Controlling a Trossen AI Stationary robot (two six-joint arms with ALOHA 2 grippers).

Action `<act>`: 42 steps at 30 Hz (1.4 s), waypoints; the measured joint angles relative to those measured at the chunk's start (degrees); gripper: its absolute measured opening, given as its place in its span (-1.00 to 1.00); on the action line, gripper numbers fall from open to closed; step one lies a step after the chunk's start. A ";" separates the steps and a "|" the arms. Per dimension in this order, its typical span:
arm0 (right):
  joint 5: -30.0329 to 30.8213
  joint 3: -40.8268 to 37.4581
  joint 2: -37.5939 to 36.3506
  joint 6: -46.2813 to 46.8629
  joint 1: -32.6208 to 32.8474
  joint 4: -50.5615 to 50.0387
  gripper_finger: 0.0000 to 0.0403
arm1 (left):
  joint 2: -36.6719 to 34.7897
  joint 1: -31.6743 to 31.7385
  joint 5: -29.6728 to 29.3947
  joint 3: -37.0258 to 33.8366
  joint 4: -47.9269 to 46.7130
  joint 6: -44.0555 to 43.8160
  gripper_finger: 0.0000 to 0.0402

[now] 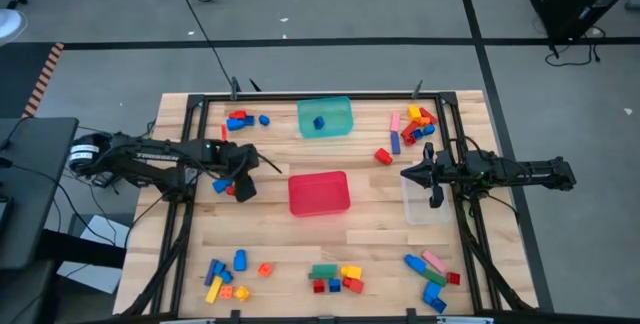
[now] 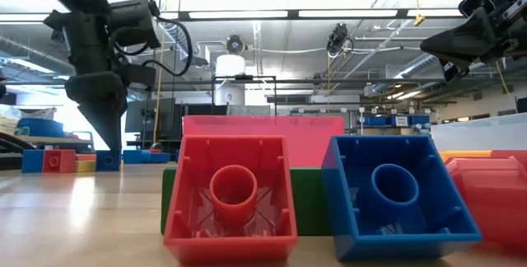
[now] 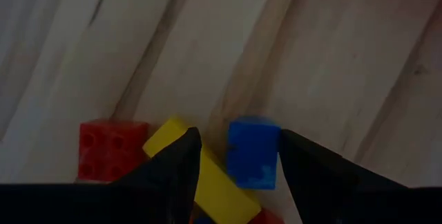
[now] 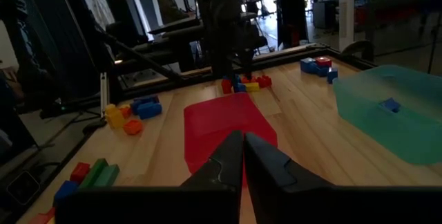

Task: Sort blocks by size
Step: Put the blue 4 stud game piece into the blue bin

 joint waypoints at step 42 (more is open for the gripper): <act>0.00 0.00 0.00 0.02 0.00 0.00 -0.84 | 6.36 0.02 -1.51 5.24 2.58 4.61 -0.52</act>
